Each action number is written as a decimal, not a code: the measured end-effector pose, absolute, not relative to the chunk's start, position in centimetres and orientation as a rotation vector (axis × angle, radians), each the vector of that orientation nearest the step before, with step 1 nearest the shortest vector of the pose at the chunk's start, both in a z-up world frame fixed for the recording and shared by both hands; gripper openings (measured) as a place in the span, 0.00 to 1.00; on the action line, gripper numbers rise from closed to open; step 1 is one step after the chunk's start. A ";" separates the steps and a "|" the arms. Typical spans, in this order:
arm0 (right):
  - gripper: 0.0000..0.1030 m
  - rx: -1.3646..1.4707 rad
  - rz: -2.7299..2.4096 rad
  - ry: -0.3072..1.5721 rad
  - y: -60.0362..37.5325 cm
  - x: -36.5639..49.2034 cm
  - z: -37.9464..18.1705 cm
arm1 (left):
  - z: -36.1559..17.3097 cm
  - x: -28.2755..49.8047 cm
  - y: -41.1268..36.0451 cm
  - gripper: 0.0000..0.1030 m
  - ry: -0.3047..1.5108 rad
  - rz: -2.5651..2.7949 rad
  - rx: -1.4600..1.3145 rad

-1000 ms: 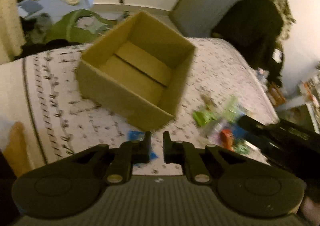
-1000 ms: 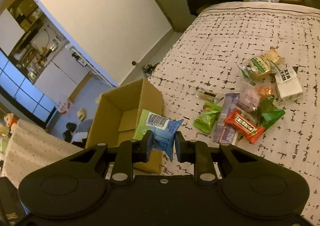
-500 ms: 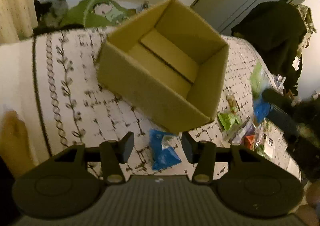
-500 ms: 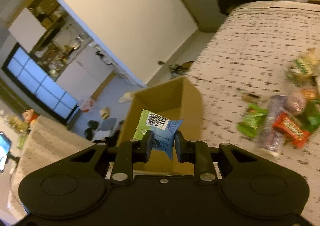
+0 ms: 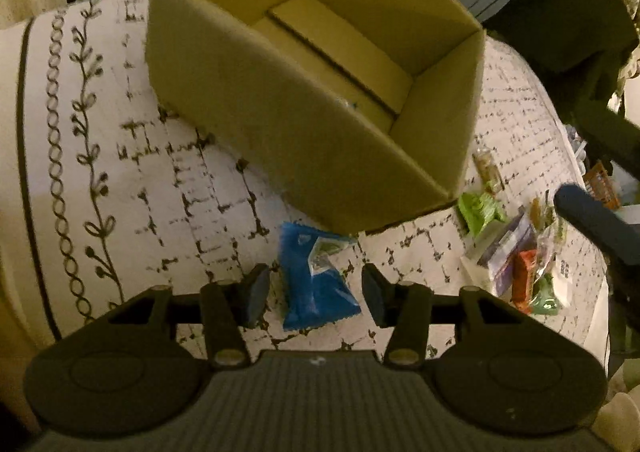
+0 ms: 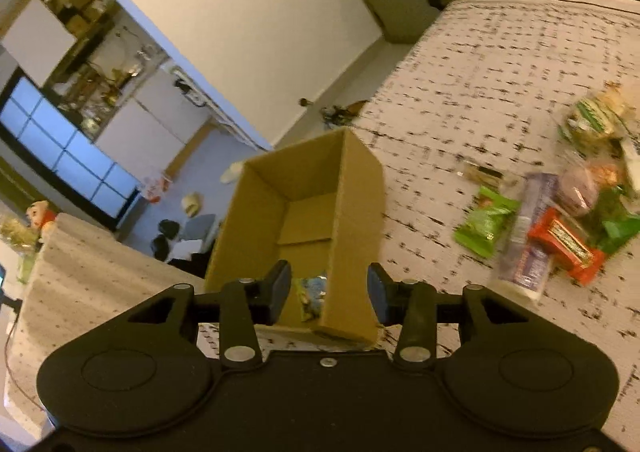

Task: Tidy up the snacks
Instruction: 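Drop the barcode packet into the box while the left gripper grasps the blue packet, then carry the blue packet with the left gripper and release it into the box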

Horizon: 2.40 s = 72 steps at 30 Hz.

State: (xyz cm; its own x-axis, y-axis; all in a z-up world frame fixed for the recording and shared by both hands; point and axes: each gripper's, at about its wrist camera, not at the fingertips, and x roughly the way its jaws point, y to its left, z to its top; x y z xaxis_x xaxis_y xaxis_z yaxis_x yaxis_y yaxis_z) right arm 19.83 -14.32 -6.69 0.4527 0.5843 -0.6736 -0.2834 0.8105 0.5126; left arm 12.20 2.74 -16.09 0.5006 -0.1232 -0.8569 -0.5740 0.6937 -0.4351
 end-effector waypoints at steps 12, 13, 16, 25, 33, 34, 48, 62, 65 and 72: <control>0.51 0.349 0.367 0.965 -19.8 21.8 -6.1 | -16.3 12.2 2.1 0.24 1.046 0.361 -0.718; 0.51 0.354 0.339 0.973 -20.7 22.0 -6.3 | -15.9 11.7 2.3 0.24 1.044 0.361 -0.708; 0.51 0.417 0.247 1.003 -23.6 22.2 -7.2 | -14.6 10.8 2.6 0.24 1.027 0.340 -0.694; 0.53 0.459 0.150 1.045 -24.8 22.6 -9.3 | -9.1 8.7 4.0 0.24 0.931 0.309 -0.628; 0.62 0.432 0.163 1.021 -25.0 23.0 -8.2 | -4.1 9.0 5.9 0.24 0.835 0.286 -0.592; 0.62 0.428 0.171 1.017 -25.0 23.0 -8.0 | -3.7 9.3 6.2 0.24 0.823 0.288 -0.592; 0.78 0.239 0.387 0.935 -26.4 24.3 -3.9 | -1.8 14.7 6.2 0.27 0.786 0.316 -0.562; 1.00 0.194 0.281 0.766 -30.9 23.5 -3.4 | -1.6 16.9 1.0 0.87 0.809 0.291 -0.443; 1.00 0.178 0.249 0.763 -31.4 23.7 -3.9 | -1.5 17.4 -0.4 0.96 0.806 0.274 -0.440; 1.00 0.286 0.182 0.815 -34.1 24.8 -5.4 | -2.7 18.6 -4.0 1.00 0.800 0.227 -0.437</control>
State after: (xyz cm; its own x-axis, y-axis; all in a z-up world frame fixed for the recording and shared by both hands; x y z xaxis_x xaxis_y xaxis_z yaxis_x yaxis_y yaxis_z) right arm 24.77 -34.11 -5.37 0.6733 0.2687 -0.6888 -0.0501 0.9460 0.3202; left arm 18.65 -3.96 -2.70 0.6789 0.0323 -0.7335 -0.3571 0.8875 -0.2914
